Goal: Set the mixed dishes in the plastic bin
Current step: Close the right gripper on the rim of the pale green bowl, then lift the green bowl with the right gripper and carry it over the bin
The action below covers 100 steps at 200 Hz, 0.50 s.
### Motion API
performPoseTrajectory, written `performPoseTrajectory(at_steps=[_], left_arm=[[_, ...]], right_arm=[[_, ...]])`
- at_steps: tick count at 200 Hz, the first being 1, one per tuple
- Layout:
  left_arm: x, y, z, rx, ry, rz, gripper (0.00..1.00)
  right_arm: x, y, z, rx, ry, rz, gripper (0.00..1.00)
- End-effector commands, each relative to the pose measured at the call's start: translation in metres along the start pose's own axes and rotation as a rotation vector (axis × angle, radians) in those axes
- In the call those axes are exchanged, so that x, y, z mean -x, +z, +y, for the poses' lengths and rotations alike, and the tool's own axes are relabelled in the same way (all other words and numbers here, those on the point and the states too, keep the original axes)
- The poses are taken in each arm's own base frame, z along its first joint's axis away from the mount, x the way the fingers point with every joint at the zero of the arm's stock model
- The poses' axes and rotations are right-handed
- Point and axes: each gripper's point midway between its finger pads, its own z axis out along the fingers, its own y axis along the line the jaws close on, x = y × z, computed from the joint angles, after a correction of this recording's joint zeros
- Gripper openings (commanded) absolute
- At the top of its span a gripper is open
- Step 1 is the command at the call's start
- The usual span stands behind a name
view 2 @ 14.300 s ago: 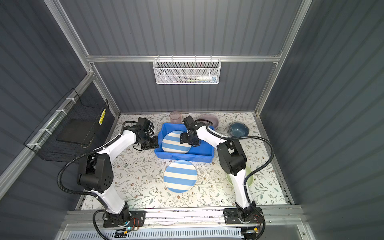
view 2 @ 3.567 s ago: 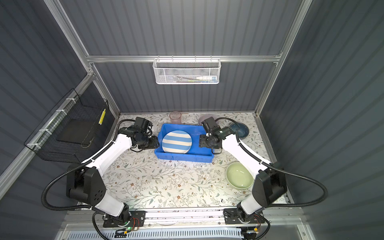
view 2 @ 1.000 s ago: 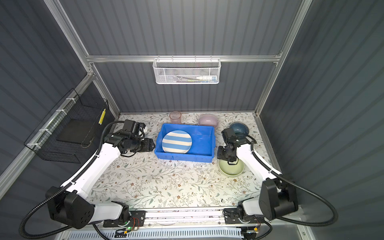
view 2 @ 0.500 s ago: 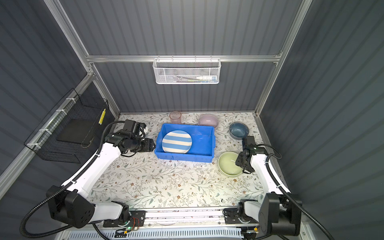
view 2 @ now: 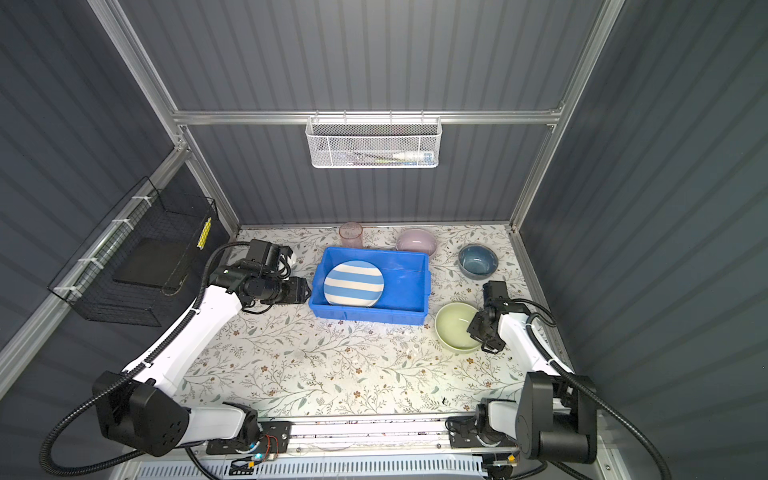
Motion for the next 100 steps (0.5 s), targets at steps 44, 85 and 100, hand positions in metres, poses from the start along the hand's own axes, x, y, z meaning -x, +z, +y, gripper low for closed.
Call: performPoseTrajectory(at_steps=[44, 85, 100], left_arm=[[-0.008, -0.008, 0.004, 0.020, 0.007, 0.024, 0.69], [-0.009, -0.008, 0.005, 0.025, 0.001, 0.024, 0.69], [-0.010, -0.007, 0.005, 0.026, 0.000, 0.029, 0.69]], right_arm=[[0.010, -0.009, -0.004, -0.028, 0.002, -0.044, 0.11], [0.027, -0.036, 0.003, 0.003, 0.006, -0.110, 0.03], [0.034, -0.048, 0.005, 0.002, -0.007, -0.137, 0.02]])
